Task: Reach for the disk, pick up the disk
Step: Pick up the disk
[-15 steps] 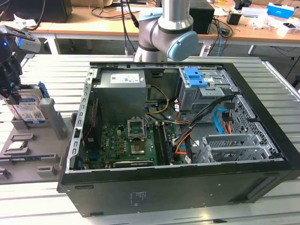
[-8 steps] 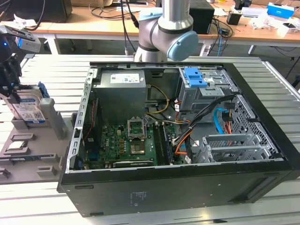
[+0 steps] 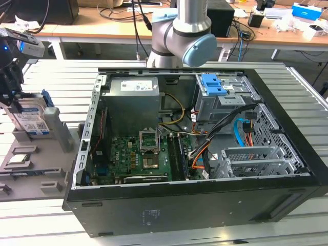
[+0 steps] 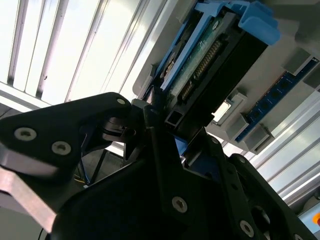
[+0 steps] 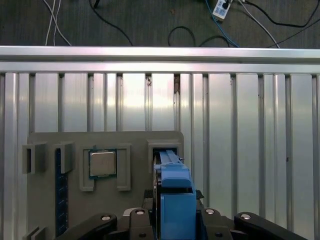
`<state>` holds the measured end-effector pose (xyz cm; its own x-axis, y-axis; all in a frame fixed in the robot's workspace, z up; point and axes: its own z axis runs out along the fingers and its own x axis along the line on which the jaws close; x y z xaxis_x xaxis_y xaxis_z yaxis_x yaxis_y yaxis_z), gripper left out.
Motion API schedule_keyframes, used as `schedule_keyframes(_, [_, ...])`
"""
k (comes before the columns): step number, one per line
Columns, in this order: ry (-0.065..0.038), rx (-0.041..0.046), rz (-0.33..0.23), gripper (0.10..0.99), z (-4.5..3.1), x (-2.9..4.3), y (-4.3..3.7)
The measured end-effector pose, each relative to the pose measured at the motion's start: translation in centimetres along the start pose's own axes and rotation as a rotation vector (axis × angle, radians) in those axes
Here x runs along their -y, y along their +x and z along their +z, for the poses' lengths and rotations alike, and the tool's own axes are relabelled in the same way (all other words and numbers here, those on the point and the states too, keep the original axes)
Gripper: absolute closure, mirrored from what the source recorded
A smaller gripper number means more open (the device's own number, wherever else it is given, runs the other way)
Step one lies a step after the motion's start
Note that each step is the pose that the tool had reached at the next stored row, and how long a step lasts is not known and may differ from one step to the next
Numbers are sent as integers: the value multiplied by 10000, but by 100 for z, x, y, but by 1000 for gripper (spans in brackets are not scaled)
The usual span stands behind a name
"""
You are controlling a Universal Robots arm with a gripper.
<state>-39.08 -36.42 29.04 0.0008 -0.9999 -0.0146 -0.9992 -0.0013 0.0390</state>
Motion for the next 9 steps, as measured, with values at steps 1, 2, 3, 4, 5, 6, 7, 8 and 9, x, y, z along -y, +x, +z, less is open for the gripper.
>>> schedule_keyframes(1, [0,0,0,722,0,0,0])
schedule_keyframes(2, [0,0,0,722,0,0,0])
schedule_keyframes(3, [0,0,0,722,0,0,0])
schedule_keyframes(4, [0,0,0,722,0,0,0])
schedule_keyframes(5, [0,0,0,722,0,0,0])
schedule_keyframes(6, [1,0,0,722,1,0,0])
schedule_keyframes(7, [1,0,0,722,0,0,0])
schedule_keyframes(8, [4,2,-1,722,-4,0,0])
schedule_keyframes(9, [2,1,-1,722,-11,0,-1])
